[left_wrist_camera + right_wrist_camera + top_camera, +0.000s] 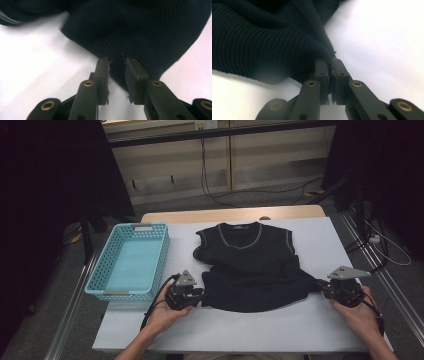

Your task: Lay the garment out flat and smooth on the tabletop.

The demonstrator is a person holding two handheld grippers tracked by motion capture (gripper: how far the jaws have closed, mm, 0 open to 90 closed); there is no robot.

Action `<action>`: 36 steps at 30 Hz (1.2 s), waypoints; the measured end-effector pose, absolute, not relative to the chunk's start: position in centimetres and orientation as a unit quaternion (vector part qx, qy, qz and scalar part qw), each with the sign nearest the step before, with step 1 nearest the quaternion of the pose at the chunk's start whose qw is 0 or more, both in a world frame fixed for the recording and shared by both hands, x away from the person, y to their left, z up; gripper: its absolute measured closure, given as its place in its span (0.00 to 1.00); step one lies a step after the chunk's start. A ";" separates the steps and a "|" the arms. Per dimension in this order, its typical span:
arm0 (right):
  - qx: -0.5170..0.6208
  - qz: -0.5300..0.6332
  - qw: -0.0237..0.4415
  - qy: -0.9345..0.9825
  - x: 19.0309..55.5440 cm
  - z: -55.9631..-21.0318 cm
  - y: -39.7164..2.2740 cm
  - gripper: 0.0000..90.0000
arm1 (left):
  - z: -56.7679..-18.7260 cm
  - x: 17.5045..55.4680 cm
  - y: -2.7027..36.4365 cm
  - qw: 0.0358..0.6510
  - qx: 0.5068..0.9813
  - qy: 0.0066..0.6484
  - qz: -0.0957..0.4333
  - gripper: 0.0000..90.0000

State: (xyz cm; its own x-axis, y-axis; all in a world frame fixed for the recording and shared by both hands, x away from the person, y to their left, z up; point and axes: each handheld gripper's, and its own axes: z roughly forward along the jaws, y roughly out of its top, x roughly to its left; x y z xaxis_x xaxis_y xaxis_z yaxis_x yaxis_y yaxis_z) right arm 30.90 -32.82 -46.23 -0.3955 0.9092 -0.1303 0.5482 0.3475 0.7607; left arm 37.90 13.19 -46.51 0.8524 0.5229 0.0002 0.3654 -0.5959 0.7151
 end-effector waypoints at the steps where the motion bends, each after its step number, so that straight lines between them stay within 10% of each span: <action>1: 0.472 0.324 0.278 0.771 30.9 -46.3 -32.8 0.94 | -46.6 38.0 13.0 0.376 0.885 0.256 0.103 0.74; 7: 0.463 0.333 0.271 0.775 31.0 -46.5 -32.7 0.94 | -47.1 38.4 12.6 0.386 0.882 0.251 0.098 0.60; 13: 0.466 0.341 0.260 0.773 31.0 -46.6 -32.9 0.91 | -46.6 37.6 12.3 0.373 0.891 0.244 0.083 0.94; 26: 0.450 0.363 0.241 0.779 29.6 -46.1 -32.4 0.88 | -45.3 34.4 19.7 0.370 0.873 0.308 0.082 0.95; 36: 0.424 0.417 0.224 0.772 29.0 -45.0 -31.1 0.63 | -45.0 34.2 20.0 0.393 0.860 0.314 0.087 0.90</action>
